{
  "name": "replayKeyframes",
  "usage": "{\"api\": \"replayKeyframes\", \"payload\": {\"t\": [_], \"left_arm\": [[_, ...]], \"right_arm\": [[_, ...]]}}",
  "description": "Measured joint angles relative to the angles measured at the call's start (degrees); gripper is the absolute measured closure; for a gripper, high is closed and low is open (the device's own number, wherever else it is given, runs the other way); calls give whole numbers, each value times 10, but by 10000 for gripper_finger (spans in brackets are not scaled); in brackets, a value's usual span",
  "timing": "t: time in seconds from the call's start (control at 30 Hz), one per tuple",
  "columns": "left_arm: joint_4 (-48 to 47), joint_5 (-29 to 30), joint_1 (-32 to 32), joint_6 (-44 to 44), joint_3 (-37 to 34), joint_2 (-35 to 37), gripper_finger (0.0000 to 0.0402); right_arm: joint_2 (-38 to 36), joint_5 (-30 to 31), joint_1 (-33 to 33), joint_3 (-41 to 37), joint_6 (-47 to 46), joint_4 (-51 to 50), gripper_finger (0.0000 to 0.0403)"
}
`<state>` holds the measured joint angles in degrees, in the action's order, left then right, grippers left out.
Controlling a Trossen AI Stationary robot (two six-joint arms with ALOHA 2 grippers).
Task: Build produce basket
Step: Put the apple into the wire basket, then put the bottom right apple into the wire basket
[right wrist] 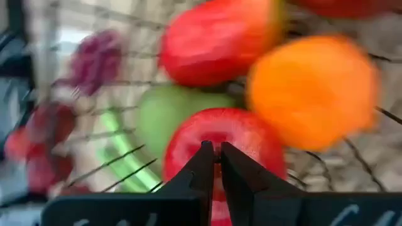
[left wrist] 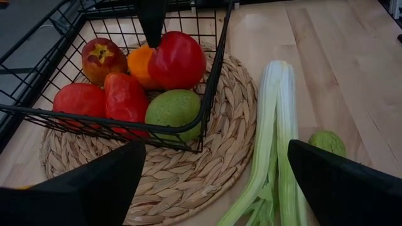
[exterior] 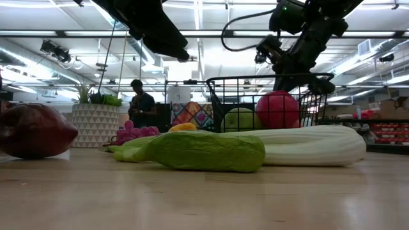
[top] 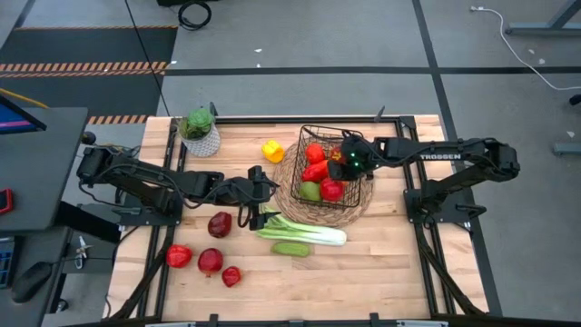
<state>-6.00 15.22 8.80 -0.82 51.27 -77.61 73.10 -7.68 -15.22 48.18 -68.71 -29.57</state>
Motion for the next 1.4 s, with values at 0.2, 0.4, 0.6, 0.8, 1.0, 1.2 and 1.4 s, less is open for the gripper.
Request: {"api": "replayKeyframes", "payload": {"t": [0.2, 0.4, 0.6, 0.8, 1.0, 1.2, 1.4], "left_arm": [[0, 0, 0, 0, 0, 0, 5], [0, 0, 0, 0, 0, 0, 5], [0, 0, 0, 0, 0, 0, 5], [0, 0, 0, 0, 0, 0, 5], [0, 0, 0, 0, 0, 0, 5], [0, 0, 0, 0, 0, 0, 5], [1, 0, 0, 0, 0, 0, 5]], "right_arm": [[0, 69, 9, 0, -67, -34, 304], [0, 66, 9, 19, -4, -59, 118], [0, 22, 15, 40, -29, -60, 40], [-1, 10, 34, 41, -27, -27, 130], [-1, -77, 37, 41, -27, 58, 169], [0, -78, 58, 41, -32, 118, 171], [0, -21, 89, 41, -1, 121, 172]]}}
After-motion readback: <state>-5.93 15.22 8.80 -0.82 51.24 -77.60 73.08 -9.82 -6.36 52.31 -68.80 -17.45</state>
